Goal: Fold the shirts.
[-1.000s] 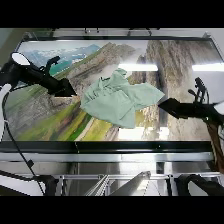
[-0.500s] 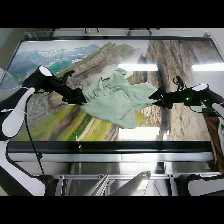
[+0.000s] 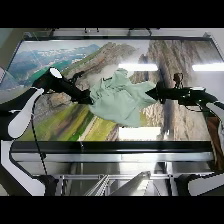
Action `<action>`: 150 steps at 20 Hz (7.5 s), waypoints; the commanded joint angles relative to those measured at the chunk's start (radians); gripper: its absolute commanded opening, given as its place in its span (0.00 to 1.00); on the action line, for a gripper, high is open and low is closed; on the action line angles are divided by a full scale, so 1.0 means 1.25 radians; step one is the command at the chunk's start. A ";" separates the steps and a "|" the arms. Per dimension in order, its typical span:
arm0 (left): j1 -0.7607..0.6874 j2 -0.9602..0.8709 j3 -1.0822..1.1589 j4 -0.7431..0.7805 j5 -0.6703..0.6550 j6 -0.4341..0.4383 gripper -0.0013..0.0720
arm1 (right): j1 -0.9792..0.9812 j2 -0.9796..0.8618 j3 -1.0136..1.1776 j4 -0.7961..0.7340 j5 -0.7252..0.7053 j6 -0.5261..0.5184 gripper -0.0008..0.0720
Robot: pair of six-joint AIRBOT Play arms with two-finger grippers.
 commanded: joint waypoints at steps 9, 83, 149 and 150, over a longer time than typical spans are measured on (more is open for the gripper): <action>0.136 0.138 -0.058 -0.038 -0.104 0.070 0.03 | -0.063 0.115 0.010 -0.379 0.005 0.238 0.75; -0.127 -0.115 0.240 0.118 -0.237 -0.058 0.04 | 0.110 0.215 -0.294 -0.003 0.035 -0.101 0.03; 0.173 0.027 -0.133 -0.001 -0.053 0.069 0.90 | 0.243 0.046 -0.224 0.163 -0.107 -0.099 0.60; 0.173 0.027 -0.133 0.000 -0.054 0.070 0.60 | 0.246 0.037 -0.216 0.183 -0.107 -0.111 0.57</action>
